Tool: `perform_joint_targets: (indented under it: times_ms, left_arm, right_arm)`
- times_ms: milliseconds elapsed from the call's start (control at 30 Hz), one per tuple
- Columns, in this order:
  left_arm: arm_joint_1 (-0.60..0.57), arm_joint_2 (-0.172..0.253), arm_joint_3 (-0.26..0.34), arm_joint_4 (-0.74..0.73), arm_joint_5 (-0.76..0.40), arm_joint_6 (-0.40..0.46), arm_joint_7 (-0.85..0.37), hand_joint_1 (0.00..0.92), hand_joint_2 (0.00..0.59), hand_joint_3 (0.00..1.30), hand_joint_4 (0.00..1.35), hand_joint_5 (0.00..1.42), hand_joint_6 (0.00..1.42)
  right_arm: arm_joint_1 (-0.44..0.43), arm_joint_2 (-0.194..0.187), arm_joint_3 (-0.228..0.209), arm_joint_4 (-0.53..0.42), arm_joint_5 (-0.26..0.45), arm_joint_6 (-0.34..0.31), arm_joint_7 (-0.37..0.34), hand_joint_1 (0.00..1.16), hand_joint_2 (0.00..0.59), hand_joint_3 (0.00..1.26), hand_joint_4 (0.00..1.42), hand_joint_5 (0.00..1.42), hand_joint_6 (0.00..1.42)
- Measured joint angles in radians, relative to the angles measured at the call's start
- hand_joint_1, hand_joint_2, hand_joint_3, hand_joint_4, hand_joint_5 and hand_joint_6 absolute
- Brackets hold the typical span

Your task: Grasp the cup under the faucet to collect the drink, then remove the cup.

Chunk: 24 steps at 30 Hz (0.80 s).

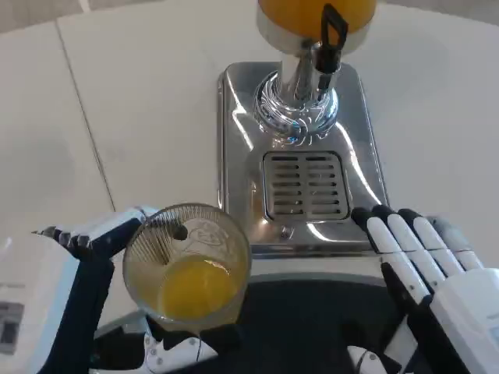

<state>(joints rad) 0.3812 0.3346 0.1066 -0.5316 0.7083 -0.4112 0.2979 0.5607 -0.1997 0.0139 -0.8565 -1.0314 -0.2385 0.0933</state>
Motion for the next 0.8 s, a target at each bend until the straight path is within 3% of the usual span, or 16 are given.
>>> perform_joint_targets:
  times_ms: [300,567,800]
  left_arm:
    - [-0.012,-0.018,-0.006,0.000,0.003,0.000,-0.020,0.634,0.000,1.13,1.20,1.42,1.42]
    - [-0.017,-0.033,-0.007,0.000,0.003,0.000,-0.036,0.635,0.000,1.13,1.20,1.42,1.42]
    - [-0.019,-0.039,-0.007,0.000,0.004,0.000,-0.040,0.635,0.000,1.13,1.20,1.42,1.42]
  right_arm:
    - [0.006,-0.007,0.035,-0.001,0.012,-0.036,0.000,0.17,0.506,0.00,0.00,0.00,0.00]
    - [0.020,-0.035,0.041,0.027,0.037,-0.091,-0.015,0.13,0.543,0.00,0.00,0.00,0.00]
    - [0.022,-0.039,0.041,0.029,0.041,-0.098,-0.017,0.12,0.548,0.01,0.00,0.00,0.00]
